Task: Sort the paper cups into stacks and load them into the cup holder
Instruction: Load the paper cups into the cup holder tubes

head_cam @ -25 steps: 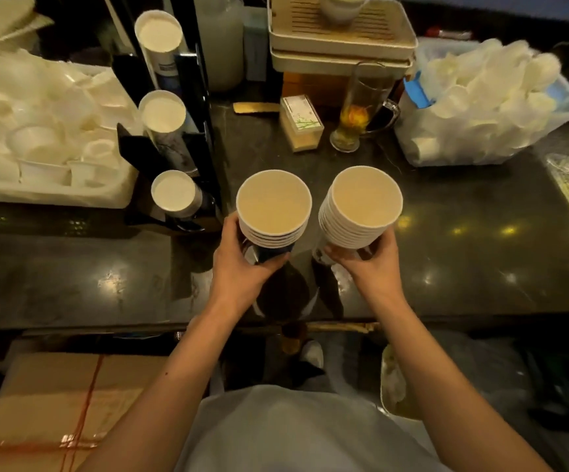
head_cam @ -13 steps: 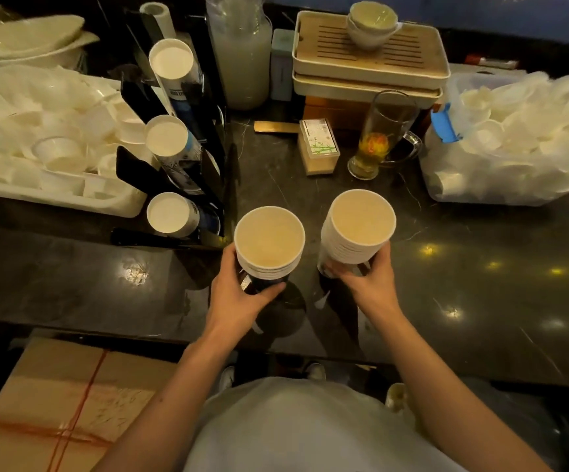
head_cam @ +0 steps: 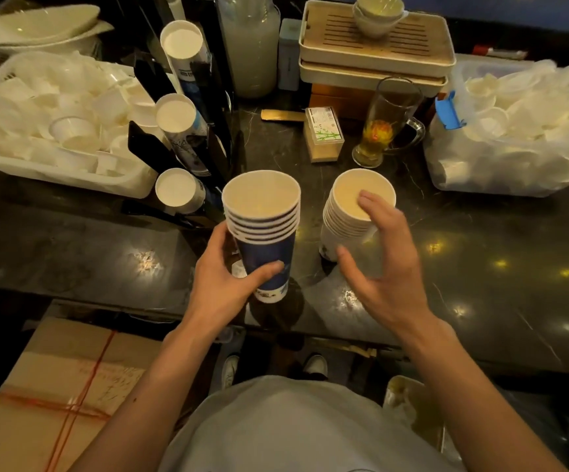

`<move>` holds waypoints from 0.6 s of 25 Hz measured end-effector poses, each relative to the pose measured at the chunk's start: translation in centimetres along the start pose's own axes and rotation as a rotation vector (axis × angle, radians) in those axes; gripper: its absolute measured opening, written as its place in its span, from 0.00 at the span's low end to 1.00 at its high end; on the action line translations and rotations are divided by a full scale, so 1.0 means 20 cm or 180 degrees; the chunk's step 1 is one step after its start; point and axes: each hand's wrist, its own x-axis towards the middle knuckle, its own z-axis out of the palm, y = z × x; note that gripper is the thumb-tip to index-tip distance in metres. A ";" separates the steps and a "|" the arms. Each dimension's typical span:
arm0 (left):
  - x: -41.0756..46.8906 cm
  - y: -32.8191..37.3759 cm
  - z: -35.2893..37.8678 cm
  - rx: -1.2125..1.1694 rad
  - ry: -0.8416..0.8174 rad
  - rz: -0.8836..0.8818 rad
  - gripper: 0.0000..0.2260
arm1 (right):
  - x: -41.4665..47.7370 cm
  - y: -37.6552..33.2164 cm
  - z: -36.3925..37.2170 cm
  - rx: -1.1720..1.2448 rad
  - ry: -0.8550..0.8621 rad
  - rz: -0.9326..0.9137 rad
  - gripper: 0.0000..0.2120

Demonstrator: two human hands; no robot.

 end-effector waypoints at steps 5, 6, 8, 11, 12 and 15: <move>-0.08 0.10 -0.10 -0.0285 -0.0140 0.0281 0.41 | 0.13 -0.15 0.10 0.0338 -0.1400 -0.0152 0.40; -0.09 0.11 -0.13 -0.0367 -0.0169 0.0306 0.41 | 0.15 -0.17 0.12 0.0469 -0.1451 -0.0200 0.40; -0.09 0.13 -0.18 -0.0414 -0.0186 0.0364 0.41 | 0.20 -0.20 0.15 0.0797 -0.1461 -0.0267 0.40; -0.07 0.14 -0.26 -0.0546 -0.0160 0.0362 0.31 | 0.26 -0.23 0.20 0.1283 -0.1631 -0.0052 0.40; -0.07 0.14 -0.29 -0.0621 -0.0142 0.0301 0.29 | 0.27 -0.24 0.23 0.1388 -0.1674 0.0065 0.39; -0.04 0.15 -0.37 -0.0730 -0.0081 0.0199 0.28 | 0.35 -0.29 0.29 0.1677 -0.1674 0.0380 0.32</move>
